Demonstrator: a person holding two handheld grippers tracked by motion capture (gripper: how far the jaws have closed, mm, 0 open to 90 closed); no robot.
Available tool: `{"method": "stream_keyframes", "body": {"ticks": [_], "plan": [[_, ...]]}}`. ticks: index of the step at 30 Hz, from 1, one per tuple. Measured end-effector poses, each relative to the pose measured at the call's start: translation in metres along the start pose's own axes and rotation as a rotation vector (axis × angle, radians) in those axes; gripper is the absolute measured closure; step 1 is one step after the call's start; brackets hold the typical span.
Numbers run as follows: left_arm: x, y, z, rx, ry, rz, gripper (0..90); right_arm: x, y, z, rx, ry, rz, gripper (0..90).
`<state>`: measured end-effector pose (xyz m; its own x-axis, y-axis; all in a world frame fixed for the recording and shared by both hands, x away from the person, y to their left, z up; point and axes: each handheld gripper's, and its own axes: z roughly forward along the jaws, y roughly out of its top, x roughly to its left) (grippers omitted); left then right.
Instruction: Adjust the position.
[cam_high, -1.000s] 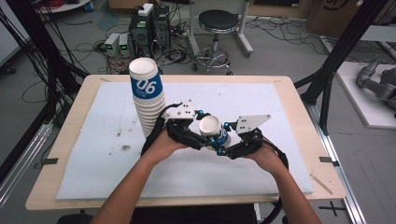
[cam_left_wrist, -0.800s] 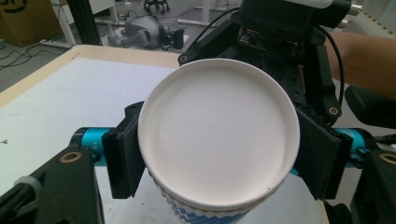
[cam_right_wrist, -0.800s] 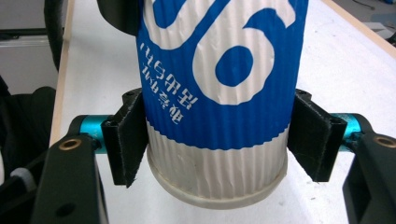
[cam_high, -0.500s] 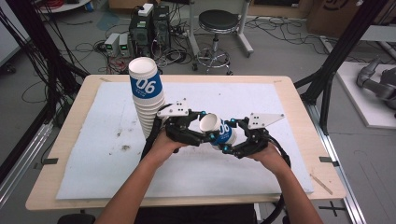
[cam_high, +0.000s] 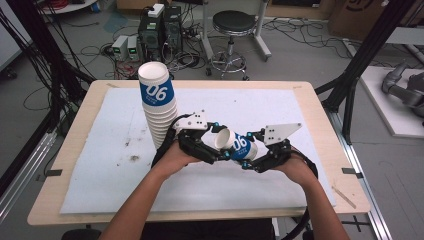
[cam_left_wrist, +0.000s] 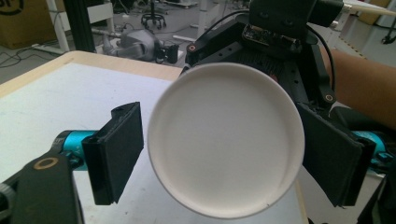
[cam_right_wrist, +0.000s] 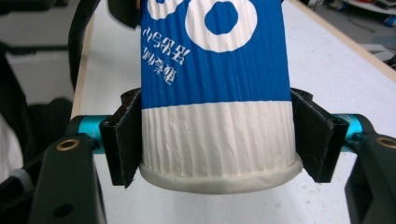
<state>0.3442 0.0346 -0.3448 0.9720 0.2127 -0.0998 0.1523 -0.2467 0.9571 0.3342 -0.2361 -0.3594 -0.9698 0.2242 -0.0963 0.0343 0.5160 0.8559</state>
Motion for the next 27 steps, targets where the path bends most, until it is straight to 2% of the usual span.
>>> {"method": "stream_keyframes", "body": {"ticks": [3, 4, 7, 9, 11, 14, 16, 17, 19, 21, 23, 27], "plan": [[0.001, -0.001, 0.002, 0.012, -0.040, 0.007, 21.6, 0.001, 0.000, -0.001, 0.023, 0.019, -0.007, 27.6], [0.000, -0.002, 0.003, 0.016, -0.064, 0.018, 26.2, 0.001, 0.000, -0.001, 0.027, 0.022, -0.008, 27.6], [0.001, -0.002, 0.003, 0.012, -0.079, 0.031, 29.4, 0.002, -0.001, 0.000, 0.040, 0.034, -0.021, 26.3], [0.003, -0.003, 0.002, -0.005, -0.078, 0.025, 29.4, 0.001, -0.002, -0.001, 0.014, 0.031, 0.003, 20.3], [0.003, -0.003, 0.002, -0.037, -0.069, 0.026, 29.6, -0.002, -0.004, -0.001, -0.048, 0.029, 0.080, 16.7], [0.003, -0.003, 0.000, -0.105, -0.083, 0.006, 30.1, -0.005, -0.010, -0.003, -0.107, 0.051, 0.132, 16.3], [0.005, -0.004, -0.001, -0.145, -0.093, -0.013, 30.2, -0.005, -0.012, -0.004, -0.167, 0.059, 0.153, 16.4], [0.006, -0.004, -0.002, -0.146, -0.094, -0.014, 30.3, -0.005, -0.013, -0.005, -0.196, 0.066, 0.159, 17.5], [0.006, -0.004, -0.003, -0.145, -0.099, -0.025, 30.4, -0.007, -0.013, -0.007, -0.213, 0.077, 0.156, 19.9], [0.005, -0.005, -0.003, -0.130, -0.102, -0.030, 30.3, -0.006, -0.013, -0.010, -0.213, 0.072, 0.130, 22.1], [0.006, -0.006, -0.002, -0.109, -0.098, -0.038, 29.5, -0.006, -0.013, -0.012, -0.196, 0.068, 0.114, 23.6], [0.004, -0.006, -0.003, -0.060, -0.064, -0.014, 26.6, -0.005, -0.008, -0.016, -0.150, 0.056, 0.080, 26.0]]}}
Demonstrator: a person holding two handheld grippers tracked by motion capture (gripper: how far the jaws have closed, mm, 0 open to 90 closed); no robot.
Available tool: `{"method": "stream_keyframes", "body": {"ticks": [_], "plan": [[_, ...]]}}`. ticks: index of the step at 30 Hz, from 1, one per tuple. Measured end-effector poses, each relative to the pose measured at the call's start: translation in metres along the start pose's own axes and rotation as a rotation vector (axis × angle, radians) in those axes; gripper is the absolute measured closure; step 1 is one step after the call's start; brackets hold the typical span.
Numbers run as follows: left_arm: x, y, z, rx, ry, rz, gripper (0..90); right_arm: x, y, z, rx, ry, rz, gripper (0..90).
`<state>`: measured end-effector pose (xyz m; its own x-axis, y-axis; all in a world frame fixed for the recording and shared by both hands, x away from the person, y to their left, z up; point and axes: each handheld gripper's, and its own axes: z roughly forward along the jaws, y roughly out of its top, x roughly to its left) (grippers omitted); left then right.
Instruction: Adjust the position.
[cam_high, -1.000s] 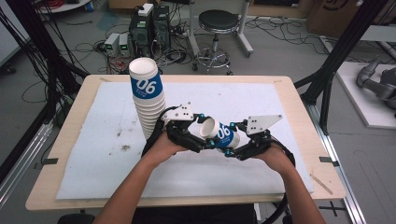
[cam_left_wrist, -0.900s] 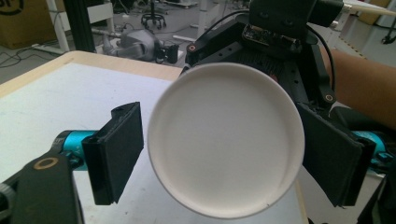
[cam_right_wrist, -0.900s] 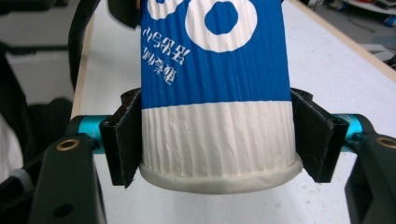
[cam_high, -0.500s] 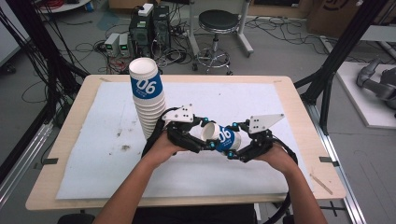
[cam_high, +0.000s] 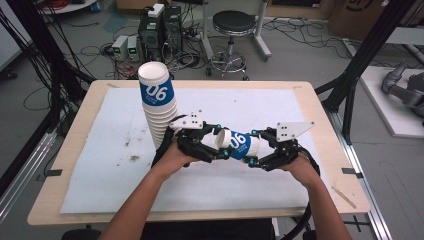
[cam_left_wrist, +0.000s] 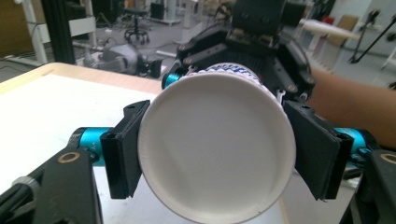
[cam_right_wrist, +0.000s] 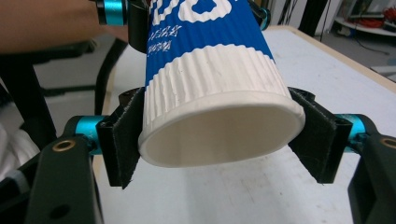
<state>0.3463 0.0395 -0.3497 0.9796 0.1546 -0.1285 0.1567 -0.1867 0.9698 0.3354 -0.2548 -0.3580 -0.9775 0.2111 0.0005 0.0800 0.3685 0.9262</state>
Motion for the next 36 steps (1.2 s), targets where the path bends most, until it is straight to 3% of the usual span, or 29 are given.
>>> {"method": "stream_keyframes", "body": {"ticks": [5, 8, 13, 16, 23, 28, 32, 36], "plan": [[0.001, -0.003, 0.001, 0.041, -0.037, 0.002, 28.6, 0.002, 0.005, -0.001, 0.068, -0.001, -0.040, 26.4], [0.002, -0.003, 0.001, 0.046, -0.057, -0.002, 30.0, 0.001, 0.004, -0.003, 0.079, 0.015, -0.037, 25.9], [0.004, -0.005, -0.002, -0.005, -0.052, -0.004, 30.0, -0.001, 0.003, -0.003, -0.006, 0.003, 0.074, 17.2], [0.004, -0.006, -0.004, -0.038, -0.053, -0.005, 30.1, -0.002, 0.002, -0.004, -0.065, 0.008, 0.101, 17.2], [0.004, -0.007, -0.002, -0.081, -0.050, -0.010, 30.3, -0.003, 0.001, -0.006, -0.091, 0.004, 0.113, 17.0], [0.005, -0.009, 0.000, -0.121, -0.077, -0.029, 30.4, -0.002, -0.001, -0.002, -0.097, 0.029, 0.128, 16.1], [0.005, -0.011, 0.001, -0.088, -0.082, -0.038, 30.2, -0.003, -0.001, -0.003, -0.076, 0.040, 0.093, 19.9], [0.001, -0.011, 0.004, -0.005, -0.022, 0.003, 25.8, -0.003, 0.002, -0.005, -0.029, 0.036, 0.060, 22.9]]}}
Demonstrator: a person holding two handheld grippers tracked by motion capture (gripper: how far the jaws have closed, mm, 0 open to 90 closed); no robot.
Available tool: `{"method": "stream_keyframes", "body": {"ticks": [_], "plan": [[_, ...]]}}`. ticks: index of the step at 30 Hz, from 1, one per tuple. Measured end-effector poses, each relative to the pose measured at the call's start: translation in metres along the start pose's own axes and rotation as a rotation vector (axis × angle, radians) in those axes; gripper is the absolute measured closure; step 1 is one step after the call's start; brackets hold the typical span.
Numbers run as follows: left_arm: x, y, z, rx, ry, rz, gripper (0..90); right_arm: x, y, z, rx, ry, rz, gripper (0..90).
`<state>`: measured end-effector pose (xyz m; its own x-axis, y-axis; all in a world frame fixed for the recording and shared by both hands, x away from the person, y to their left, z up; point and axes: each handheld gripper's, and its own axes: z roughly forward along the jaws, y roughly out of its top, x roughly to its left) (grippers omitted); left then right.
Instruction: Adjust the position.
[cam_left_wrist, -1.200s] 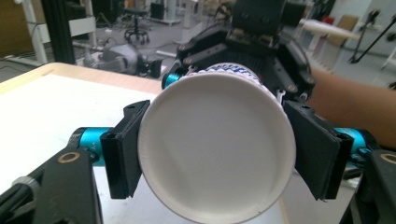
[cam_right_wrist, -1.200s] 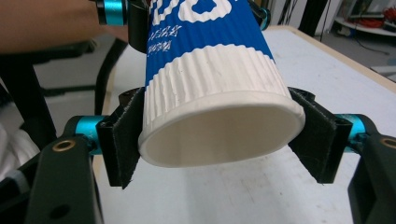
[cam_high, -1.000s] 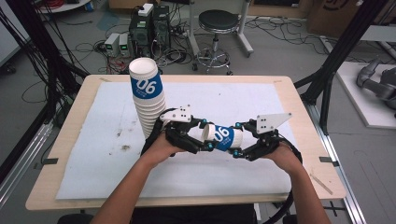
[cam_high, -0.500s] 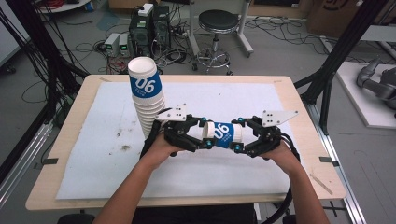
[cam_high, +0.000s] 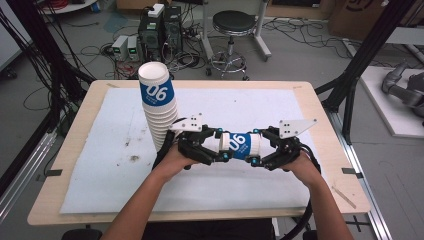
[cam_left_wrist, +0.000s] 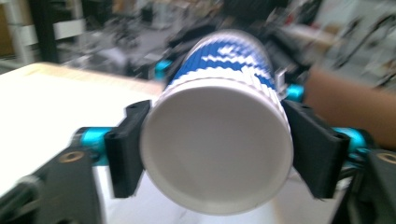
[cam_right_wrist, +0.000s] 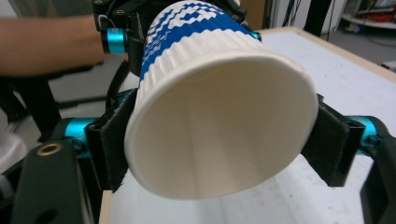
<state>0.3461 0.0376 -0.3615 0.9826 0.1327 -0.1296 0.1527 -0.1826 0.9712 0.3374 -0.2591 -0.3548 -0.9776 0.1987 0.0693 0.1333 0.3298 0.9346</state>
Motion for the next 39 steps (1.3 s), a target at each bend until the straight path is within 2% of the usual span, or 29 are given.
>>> {"method": "stream_keyframes", "body": {"ticks": [1, 2, 4, 5, 6, 7, 9, 10, 12, 14, 16, 18, 19, 21, 23, 25, 27, 29, 31, 36, 39], "plan": [[-0.001, 0.000, 0.000, 0.012, 0.015, 0.006, 24.4, 0.001, 0.003, -0.002, 0.041, -0.021, -0.015, 23.1], [-0.001, 0.000, 0.000, 0.031, 0.024, 0.016, 24.4, 0.001, 0.003, -0.002, 0.041, -0.021, -0.015, 23.1], [-0.002, 0.000, 0.000, 0.052, 0.027, 0.031, 25.1, 0.002, 0.005, -0.003, 0.078, -0.032, -0.039, 24.0], [-0.003, 0.000, 0.001, 0.071, 0.026, 0.040, 25.1, 0.003, 0.007, -0.004, 0.120, -0.027, -0.041, 24.3], [-0.003, 0.000, 0.002, 0.097, 0.027, 0.061, 25.1, 0.003, 0.007, -0.004, 0.120, -0.027, -0.041, 24.3], [-0.004, 0.001, 0.003, 0.112, 0.025, 0.072, 25.1, 0.003, 0.008, -0.004, 0.145, -0.024, -0.046, 24.4], [-0.006, 0.001, 0.006, 0.149, 0.009, 0.105, 25.5, 0.004, 0.008, -0.003, 0.176, -0.017, -0.054, 24.4], [-0.007, 0.000, 0.007, 0.162, -0.007, 0.121, 28.5, 0.005, 0.008, -0.002, 0.192, -0.007, -0.051, 24.4], [-0.007, -0.002, 0.009, 0.190, -0.024, 0.121, 29.5, 0.005, 0.008, -0.002, 0.211, 0.002, -0.064, 24.4], [-0.007, -0.003, 0.010, 0.206, -0.036, 0.121, 30.4, 0.006, 0.009, -0.003, 0.203, 0.014, -0.058, 24.2], [-0.006, -0.005, 0.011, 0.179, -0.043, 0.097, 30.5, 0.006, 0.010, -0.004, 0.168, 0.015, -0.038, 21.9], [-0.004, -0.007, 0.011, 0.133, -0.050, 0.061, 30.4, 0.005, 0.010, -0.007, 0.096, 0.013, 0.003, 19.9], [-0.003, -0.008, 0.011, 0.120, -0.049, 0.058, 30.3, 0.003, 0.010, -0.008, 0.055, 0.010, 0.029, 19.1], [-0.002, -0.009, 0.011, 0.089, -0.046, 0.042, 30.4, 0.002, 0.009, -0.009, 0.008, 0.010, 0.062, 18.6], [0.000, -0.011, 0.010, 0.057, -0.041, 0.021, 30.4, 0.000, 0.009, -0.010, -0.043, -0.006, 0.082, 18.4], [0.002, -0.012, 0.008, 0.050, -0.029, 0.012, 30.4, 0.000, 0.011, -0.016, -0.109, -0.030, 0.091, 18.5], [0.004, -0.014, 0.005, 0.036, -0.018, 0.008, 30.4, -0.001, 0.012, -0.021, -0.148, -0.041, 0.104, 18.5], [0.005, -0.014, 0.002, 0.001, -0.012, 0.001, 30.4, -0.002, 0.011, -0.025, -0.154, -0.064, 0.114, 18.4], [0.005, -0.015, 0.000, -0.027, -0.019, -0.005, 30.4, -0.002, 0.009, -0.025, -0.150, -0.050, 0.126, 18.5], [0.004, -0.014, 0.000, -0.029, -0.040, 0.009, 30.3, -0.002, 0.007, -0.013, -0.107, -0.006, 0.129, 17.0], [0.004, -0.015, 0.000, -0.021, -0.046, 0.014, 30.3, -0.002, 0.007, -0.010, -0.094, 0.000, 0.123, 17.2]]}}
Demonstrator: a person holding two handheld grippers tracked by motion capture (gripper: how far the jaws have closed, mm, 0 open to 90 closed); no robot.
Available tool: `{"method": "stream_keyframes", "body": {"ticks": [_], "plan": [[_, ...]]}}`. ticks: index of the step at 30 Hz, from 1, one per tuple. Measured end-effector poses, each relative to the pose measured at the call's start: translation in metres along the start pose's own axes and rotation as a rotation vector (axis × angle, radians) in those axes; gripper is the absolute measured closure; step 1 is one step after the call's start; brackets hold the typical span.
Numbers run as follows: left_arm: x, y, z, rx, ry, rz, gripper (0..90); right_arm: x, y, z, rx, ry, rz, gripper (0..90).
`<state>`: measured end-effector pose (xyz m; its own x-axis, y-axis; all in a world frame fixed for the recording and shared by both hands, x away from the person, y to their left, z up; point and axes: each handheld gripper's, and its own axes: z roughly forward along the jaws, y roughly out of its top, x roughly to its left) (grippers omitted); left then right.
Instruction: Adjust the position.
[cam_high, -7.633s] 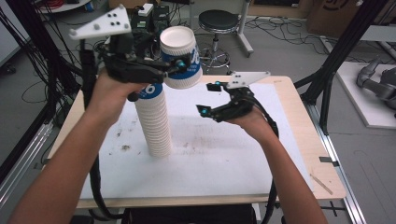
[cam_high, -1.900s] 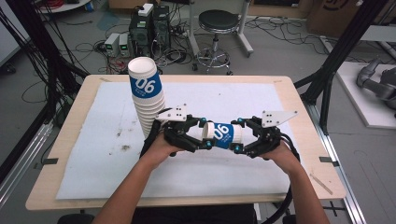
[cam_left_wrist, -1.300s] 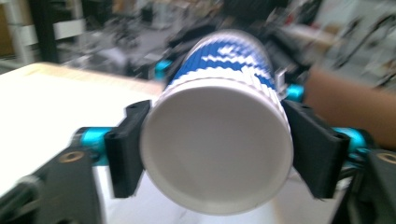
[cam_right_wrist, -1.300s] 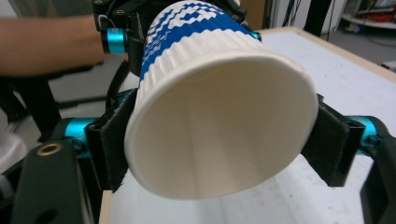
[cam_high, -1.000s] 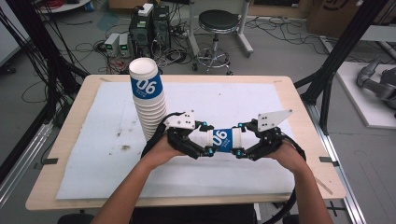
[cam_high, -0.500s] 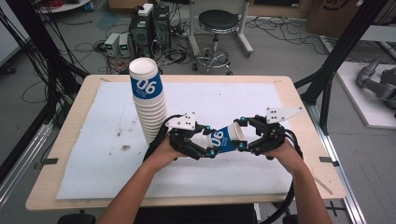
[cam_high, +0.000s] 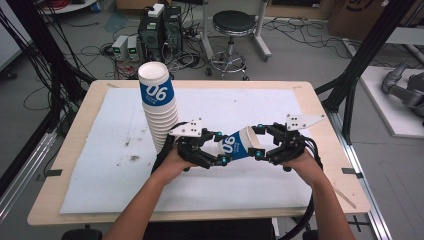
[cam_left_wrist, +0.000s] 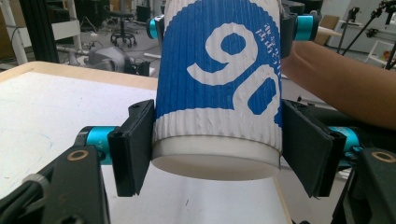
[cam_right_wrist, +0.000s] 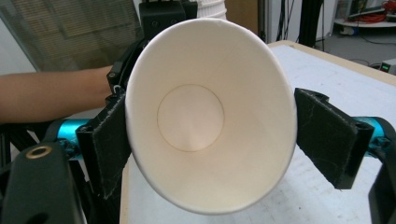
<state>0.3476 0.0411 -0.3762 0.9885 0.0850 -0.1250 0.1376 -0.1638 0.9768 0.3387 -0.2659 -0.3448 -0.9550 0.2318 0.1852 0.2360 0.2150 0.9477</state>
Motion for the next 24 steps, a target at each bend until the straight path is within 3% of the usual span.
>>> {"method": "stream_keyframes", "body": {"ticks": [5, 6, 10, 12, 14, 16, 21, 24], "plan": [[-0.004, -0.001, 0.005, 0.047, 0.009, 0.014, 30.4, 0.002, 0.001, -0.001, 0.037, 0.011, -0.051, 24.2], [-0.005, -0.001, 0.006, 0.057, 0.013, 0.016, 29.8, 0.003, 0.003, -0.002, 0.054, 0.003, -0.082, 25.3], [-0.010, -0.001, 0.015, 0.141, 0.039, 0.070, 29.2, 0.006, 0.008, -0.002, 0.105, -0.008, -0.111, 25.7], [-0.010, -0.003, 0.019, 0.183, 0.035, 0.062, 29.8, 0.009, 0.011, 0.001, 0.146, -0.022, -0.132, 25.5], [-0.009, -0.004, 0.019, 0.191, 0.031, 0.059, 30.2, 0.010, 0.011, 0.005, 0.163, -0.030, -0.146, 24.2], [-0.008, -0.004, 0.018, 0.173, 0.025, 0.044, 30.3, 0.010, 0.010, 0.006, 0.144, -0.033, -0.120, 21.4], [-0.006, -0.004, 0.014, 0.092, 0.027, 0.009, 30.5, 0.009, 0.010, 0.008, 0.014, -0.032, -0.036, 18.5], [-0.004, -0.005, 0.013, 0.047, 0.026, -0.006, 30.6, 0.011, 0.011, 0.008, -0.038, -0.054, -0.036, 18.5]]}}
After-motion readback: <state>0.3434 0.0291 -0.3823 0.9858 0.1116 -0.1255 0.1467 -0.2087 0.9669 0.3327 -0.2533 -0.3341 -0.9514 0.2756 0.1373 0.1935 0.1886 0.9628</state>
